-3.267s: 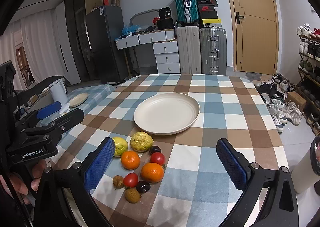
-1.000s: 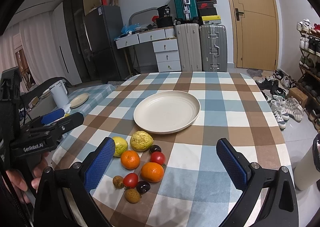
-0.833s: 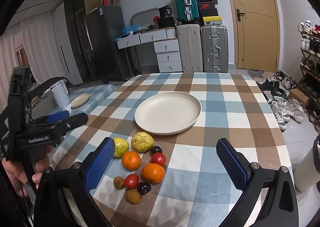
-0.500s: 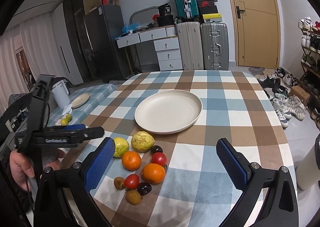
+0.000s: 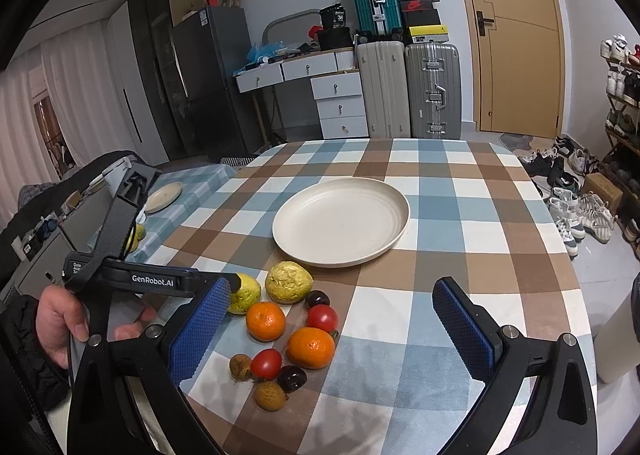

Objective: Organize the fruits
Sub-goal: 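Grasp the large yellow fruit with the left gripper while the right gripper grasps the other yellow fruit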

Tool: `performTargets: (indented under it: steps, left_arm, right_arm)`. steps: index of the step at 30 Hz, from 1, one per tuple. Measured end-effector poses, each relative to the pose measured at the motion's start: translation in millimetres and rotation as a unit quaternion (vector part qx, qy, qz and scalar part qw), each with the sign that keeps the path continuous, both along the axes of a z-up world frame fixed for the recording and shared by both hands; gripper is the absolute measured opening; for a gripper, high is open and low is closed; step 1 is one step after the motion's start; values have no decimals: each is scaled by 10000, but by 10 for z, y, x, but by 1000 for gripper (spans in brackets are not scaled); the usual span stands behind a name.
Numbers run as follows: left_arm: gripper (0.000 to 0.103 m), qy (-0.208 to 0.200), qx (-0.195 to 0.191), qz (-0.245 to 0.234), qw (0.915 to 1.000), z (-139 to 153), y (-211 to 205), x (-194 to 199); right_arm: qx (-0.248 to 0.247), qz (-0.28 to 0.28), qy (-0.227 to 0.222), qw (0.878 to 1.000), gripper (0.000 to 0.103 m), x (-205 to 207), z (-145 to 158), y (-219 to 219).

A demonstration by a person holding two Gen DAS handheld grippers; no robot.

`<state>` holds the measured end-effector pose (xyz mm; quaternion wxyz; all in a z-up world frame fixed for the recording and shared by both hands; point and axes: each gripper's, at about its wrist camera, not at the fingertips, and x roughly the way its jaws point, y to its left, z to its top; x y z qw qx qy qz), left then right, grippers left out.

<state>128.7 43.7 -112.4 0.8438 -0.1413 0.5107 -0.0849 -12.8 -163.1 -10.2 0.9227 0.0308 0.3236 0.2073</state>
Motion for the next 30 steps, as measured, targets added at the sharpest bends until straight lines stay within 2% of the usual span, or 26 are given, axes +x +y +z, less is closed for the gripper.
performTargets:
  steps: [10,12,14,20,30]
  left_arm:
    - [95,385,-306,81,9988,-217,9,94]
    - [86,346,-266,91,9990,-216,1,113]
    - [83,334,-253,85,9991,-216,-12,121]
    - [48,298,-524,-132,9981,-192,-68,109]
    - [47,197,-662,-142,9975,-149,-52,47]
  right_arm:
    - [22,43,-45,10000,103,-23,18,26]
    - [14,30,-44,10000,103,-26,18,25]
    - [30,23,-43,10000,103,-30,25,22]
    - [23,25,-38,10000,103,-24,22,18]
    - [-8,9,15,10000,103,-18,15,-17]
